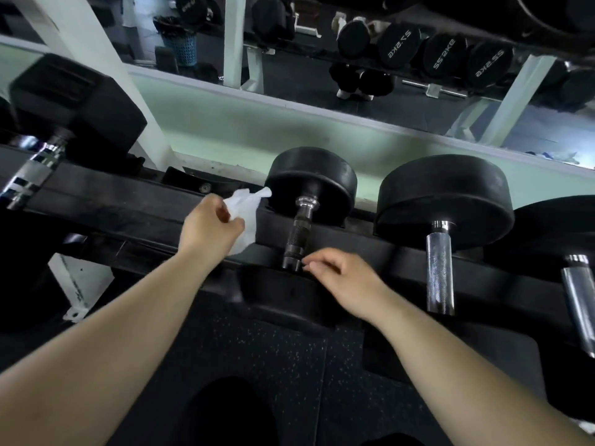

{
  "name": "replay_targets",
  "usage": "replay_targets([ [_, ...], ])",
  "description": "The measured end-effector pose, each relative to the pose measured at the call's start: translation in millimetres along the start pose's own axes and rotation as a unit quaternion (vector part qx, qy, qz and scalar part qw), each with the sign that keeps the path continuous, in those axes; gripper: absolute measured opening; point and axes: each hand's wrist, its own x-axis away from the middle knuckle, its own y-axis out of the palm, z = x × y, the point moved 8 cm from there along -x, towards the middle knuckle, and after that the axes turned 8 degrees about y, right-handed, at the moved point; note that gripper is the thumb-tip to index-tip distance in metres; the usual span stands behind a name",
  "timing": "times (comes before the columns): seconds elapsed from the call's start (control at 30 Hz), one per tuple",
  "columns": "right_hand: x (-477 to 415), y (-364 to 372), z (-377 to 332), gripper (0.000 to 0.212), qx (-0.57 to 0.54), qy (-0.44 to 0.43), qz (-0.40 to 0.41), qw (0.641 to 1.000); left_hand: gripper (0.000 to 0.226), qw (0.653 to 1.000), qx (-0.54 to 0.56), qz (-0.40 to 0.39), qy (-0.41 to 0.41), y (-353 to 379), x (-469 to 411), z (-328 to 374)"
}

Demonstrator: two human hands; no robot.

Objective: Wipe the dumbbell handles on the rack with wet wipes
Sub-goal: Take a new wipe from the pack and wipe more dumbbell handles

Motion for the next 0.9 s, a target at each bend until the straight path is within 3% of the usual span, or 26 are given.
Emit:
replay_targets([
  [0.1, 9.6, 17.4, 2.5, 0.03, 0.053, -0.066, 0.115, 0.99, 0.024, 0.99, -0.083, -0.11, 0.027, 30.6, -11.2, 2.0],
  [0.2, 17.2, 18.3, 7.4, 0.045, -0.007, -0.14, 0.248, 0.958, 0.02, 0.984, -0.019, -0.175, 0.015, 58.8, -18.0, 9.6],
  [0.3, 11.9, 18.5, 13.8, 0.048, -0.026, -0.164, 0.259, 0.952, 0.02, 0.974, 0.099, -0.204, -0.021, 79.5, -25.3, 21.7],
  [0.53, 9.5, 18.1, 15.5, 0.043, -0.038, -0.188, 0.277, 0.941, 0.026, 0.957, 0.042, -0.288, -0.004, 97.5, -39.5, 24.5],
  [0.7, 10.8, 18.0, 14.2, 0.042, -0.033, -0.182, 0.278, 0.943, 0.005, 0.899, 0.165, -0.397, -0.081, 105.8, -10.7, 0.8],
  [0.77, 11.1, 18.0, 13.5, 0.042, -0.031, -0.18, 0.278, 0.943, 0.005, 0.899, 0.176, -0.394, -0.079, 106.9, -10.3, 1.1],
  [0.83, 11.3, 18.1, 13.9, 0.043, -0.029, -0.183, 0.281, 0.942, 0.015, 0.93, 0.159, -0.327, -0.051, 104.6, -25.9, 3.9],
  [0.9, 11.3, 17.8, 15.2, 0.042, -0.031, -0.184, 0.284, 0.94, 0.023, 0.941, 0.185, -0.278, -0.055, 102.4, -33.3, 8.2],
])
